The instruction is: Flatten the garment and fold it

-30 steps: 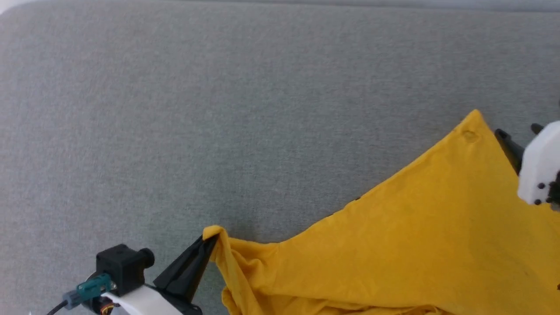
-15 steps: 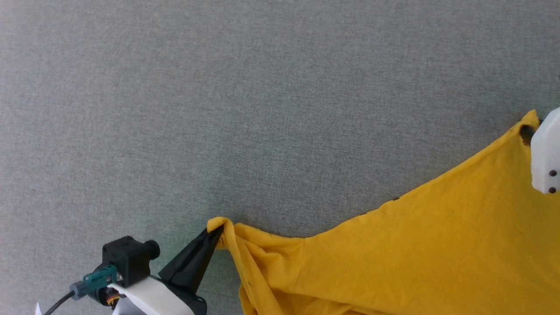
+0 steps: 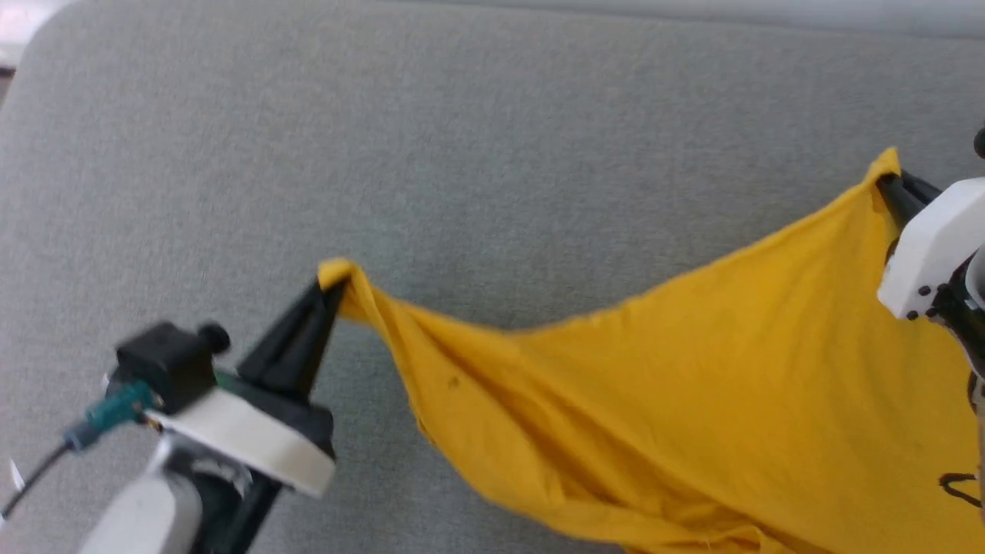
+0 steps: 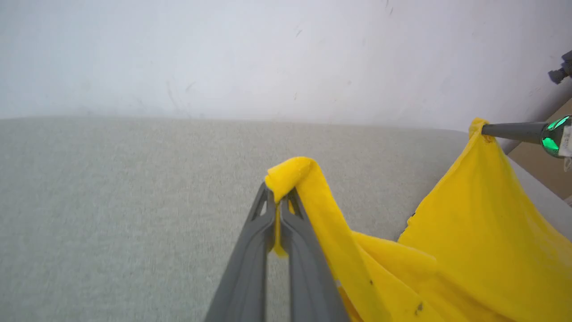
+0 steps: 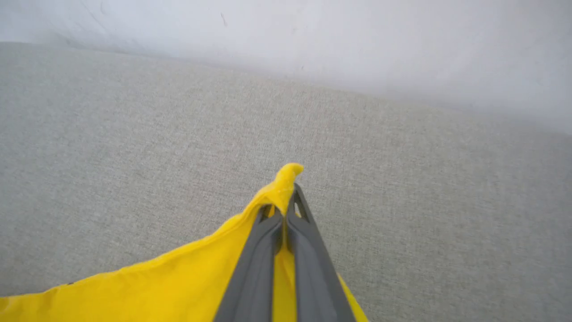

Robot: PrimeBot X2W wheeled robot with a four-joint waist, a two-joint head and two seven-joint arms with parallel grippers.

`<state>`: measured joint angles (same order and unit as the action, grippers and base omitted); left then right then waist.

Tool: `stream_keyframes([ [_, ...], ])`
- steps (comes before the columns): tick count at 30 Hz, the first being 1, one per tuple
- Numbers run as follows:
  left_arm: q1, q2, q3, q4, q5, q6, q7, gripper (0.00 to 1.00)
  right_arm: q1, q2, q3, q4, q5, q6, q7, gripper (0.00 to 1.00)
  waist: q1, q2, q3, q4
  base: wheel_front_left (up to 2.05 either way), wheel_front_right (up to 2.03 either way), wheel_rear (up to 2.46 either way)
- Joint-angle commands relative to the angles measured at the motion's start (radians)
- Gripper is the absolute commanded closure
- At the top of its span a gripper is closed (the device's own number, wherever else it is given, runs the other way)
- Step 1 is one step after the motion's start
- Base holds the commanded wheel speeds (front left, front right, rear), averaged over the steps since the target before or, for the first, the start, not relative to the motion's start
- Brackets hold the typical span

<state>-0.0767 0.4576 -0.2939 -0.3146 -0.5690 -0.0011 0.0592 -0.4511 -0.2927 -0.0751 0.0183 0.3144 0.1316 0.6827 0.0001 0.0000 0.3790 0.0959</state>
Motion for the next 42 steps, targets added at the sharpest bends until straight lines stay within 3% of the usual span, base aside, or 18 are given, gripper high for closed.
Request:
stream_keyframes([
  [1,-0.084,-0.007,0.024,0.043,0.008,-0.014,-0.024,1.00,-0.026,0.024,-0.009,0.008,-0.015,-0.001,-0.058,1.00,-0.0001,0.0000,-0.116,-0.085,0.00,0.00,0.00],
  [8,-0.343,0.007,0.038,0.183,0.063,-0.035,-0.029,1.00,-0.122,0.064,-0.045,0.039,-0.048,-0.001,-0.217,1.00,-0.0001,0.0000,-0.215,-0.141,0.00,0.00,0.00],
  [15,-0.551,0.020,0.051,0.281,0.103,-0.045,-0.034,1.00,-0.240,0.075,-0.040,0.075,-0.065,-0.001,-0.293,1.00,-0.0001,0.0000,-0.287,-0.172,0.00,0.00,0.00],
  [23,-0.799,0.049,0.021,0.406,0.156,-0.077,0.003,1.00,-0.399,0.079,0.000,0.135,-0.071,-0.001,-0.312,1.00,-0.0001,0.0000,-0.369,-0.199,0.00,0.00,0.00],
  [29,-0.968,0.047,0.012,0.469,0.135,-0.095,0.072,1.00,-0.483,0.083,0.042,0.179,-0.061,-0.001,-0.284,1.00,-0.0001,0.0000,-0.399,-0.224,0.00,0.00,0.00],
  [36,-1.117,0.057,-0.039,0.522,0.103,-0.115,0.222,1.00,-0.539,0.083,0.074,0.193,-0.033,-0.001,-0.222,1.00,-0.0001,0.0000,-0.356,-0.248,0.00,0.00,0.00],
  [42,-1.228,0.100,-0.074,0.528,0.126,-0.122,0.266,1.00,-0.611,0.104,0.070,0.201,-0.039,-0.001,-0.166,1.00,-0.0001,0.0000,-0.207,-0.283,0.00,0.00,0.00],
])
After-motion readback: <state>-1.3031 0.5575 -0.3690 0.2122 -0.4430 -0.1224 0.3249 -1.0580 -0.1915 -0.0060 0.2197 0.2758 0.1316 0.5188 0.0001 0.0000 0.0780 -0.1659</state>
